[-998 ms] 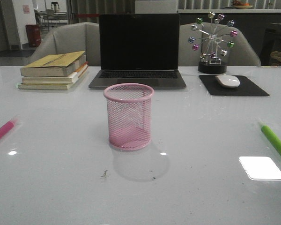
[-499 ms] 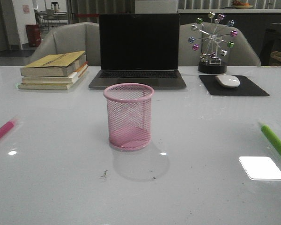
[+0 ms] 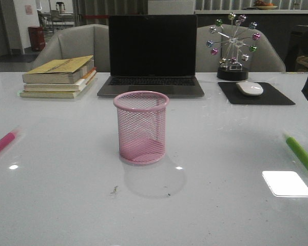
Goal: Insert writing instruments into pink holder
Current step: 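Lower the right gripper over the green marker and close on it, then lift the green marker upright with the right gripper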
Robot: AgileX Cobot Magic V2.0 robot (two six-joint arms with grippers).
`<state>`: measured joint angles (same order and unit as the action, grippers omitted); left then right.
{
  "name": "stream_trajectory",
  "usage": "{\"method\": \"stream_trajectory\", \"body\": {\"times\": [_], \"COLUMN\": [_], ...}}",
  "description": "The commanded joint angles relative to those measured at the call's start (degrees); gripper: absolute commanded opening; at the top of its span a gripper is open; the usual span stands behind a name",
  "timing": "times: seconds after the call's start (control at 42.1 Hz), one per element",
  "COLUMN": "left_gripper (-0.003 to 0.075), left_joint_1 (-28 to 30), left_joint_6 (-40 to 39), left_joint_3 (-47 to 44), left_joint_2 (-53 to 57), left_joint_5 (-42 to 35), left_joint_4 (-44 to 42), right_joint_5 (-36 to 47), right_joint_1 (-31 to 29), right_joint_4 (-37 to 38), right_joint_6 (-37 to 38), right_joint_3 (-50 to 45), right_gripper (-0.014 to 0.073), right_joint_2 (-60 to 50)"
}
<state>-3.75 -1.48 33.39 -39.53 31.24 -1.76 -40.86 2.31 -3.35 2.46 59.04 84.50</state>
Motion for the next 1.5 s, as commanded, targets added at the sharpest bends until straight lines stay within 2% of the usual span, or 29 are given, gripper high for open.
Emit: {"method": "stream_trajectory", "body": {"times": [0.0,0.238,0.499,1.093,1.354,1.473], "left_gripper": [0.0456,0.0456,0.0456,0.0456,0.0456,0.0456], "left_joint_1": [-0.32,-0.32,-0.32,-0.32,-0.32,-0.32], "left_joint_6": [-0.41,-0.41,-0.41,-0.41,-0.41,-0.41], "left_joint_3": [1.68,1.68,1.68,1.68,1.68,1.68], "left_joint_2": [-0.04,-0.04,-0.04,-0.04,-0.04,-0.04], "left_joint_5": [-4.64,-4.64,-4.64,-4.64,-4.64,-4.64], "left_joint_4": [0.22,0.22,0.22,0.22,0.22,0.22], "right_joint_5": [2.00,-0.07,0.18,2.59,2.59,2.75], "right_joint_1": [-0.01,-0.01,-0.01,-0.01,-0.01,-0.01], "right_joint_4": [-0.15,-0.15,-0.15,-0.15,-0.10,-0.10], "right_joint_6": [-0.35,-0.35,-0.35,-0.35,-0.35,-0.35], "right_joint_3": [3.91,8.83,9.77,9.77,9.77,9.77], "right_gripper": [0.0561,0.0561,0.0561,0.0559,0.0415,0.0409], "right_joint_2": [1.12,9.17,14.80,20.20,20.28,20.38]}}
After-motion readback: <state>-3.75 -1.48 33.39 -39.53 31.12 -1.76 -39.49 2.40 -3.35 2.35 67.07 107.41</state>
